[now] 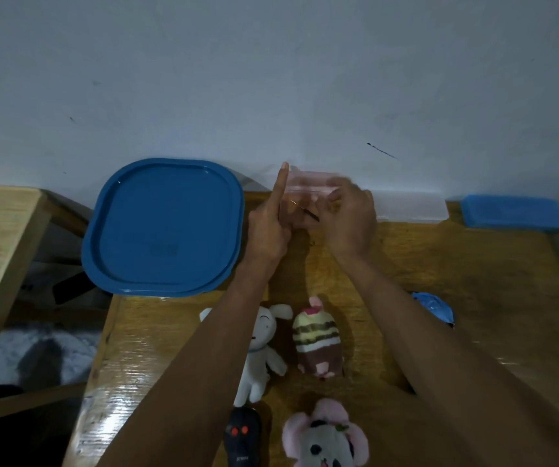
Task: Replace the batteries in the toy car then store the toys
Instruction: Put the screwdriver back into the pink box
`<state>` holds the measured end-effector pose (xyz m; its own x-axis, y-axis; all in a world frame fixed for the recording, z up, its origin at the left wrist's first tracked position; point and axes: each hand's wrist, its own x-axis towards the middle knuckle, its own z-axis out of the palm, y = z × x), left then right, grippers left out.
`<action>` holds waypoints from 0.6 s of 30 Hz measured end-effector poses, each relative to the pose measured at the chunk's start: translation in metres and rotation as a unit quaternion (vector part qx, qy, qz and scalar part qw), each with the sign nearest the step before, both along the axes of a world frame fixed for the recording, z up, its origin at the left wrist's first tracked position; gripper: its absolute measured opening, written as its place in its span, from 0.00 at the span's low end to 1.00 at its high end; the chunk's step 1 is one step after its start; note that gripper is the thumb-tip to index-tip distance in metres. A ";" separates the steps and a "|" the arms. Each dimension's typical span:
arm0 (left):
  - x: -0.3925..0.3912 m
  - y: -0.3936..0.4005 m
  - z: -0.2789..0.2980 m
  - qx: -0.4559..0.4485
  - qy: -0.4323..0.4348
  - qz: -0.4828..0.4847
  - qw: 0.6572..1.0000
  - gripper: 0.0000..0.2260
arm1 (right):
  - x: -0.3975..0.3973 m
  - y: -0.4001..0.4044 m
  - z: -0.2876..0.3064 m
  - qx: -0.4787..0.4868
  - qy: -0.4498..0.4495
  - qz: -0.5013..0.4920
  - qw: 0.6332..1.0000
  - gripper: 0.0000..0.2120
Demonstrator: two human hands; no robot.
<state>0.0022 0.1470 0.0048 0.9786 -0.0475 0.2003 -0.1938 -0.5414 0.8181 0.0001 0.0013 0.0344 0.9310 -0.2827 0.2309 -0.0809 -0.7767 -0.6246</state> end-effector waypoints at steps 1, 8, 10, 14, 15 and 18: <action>0.000 0.000 0.000 0.000 0.004 0.000 1.000 0.37 | -0.001 -0.003 0.004 0.016 -0.026 -0.013 0.999 0.16; -0.003 -0.001 -0.003 0.016 -0.016 0.019 1.000 0.36 | 0.003 -0.019 0.008 0.025 -0.039 0.021 0.999 0.06; -0.004 -0.001 -0.004 0.011 -0.013 0.025 1.000 0.35 | 0.001 -0.021 0.006 0.047 -0.025 0.035 0.998 0.03; -0.002 0.000 -0.003 0.002 0.006 0.026 1.000 0.34 | -0.009 -0.022 -0.001 0.047 0.020 0.076 0.996 0.02; -0.002 0.000 -0.001 -0.006 0.022 0.026 0.999 0.36 | -0.013 -0.022 -0.003 0.046 0.033 0.078 0.995 0.02; -0.003 0.001 0.001 -0.037 0.062 0.012 0.997 0.37 | -0.018 -0.020 -0.008 0.057 0.071 0.070 0.993 0.06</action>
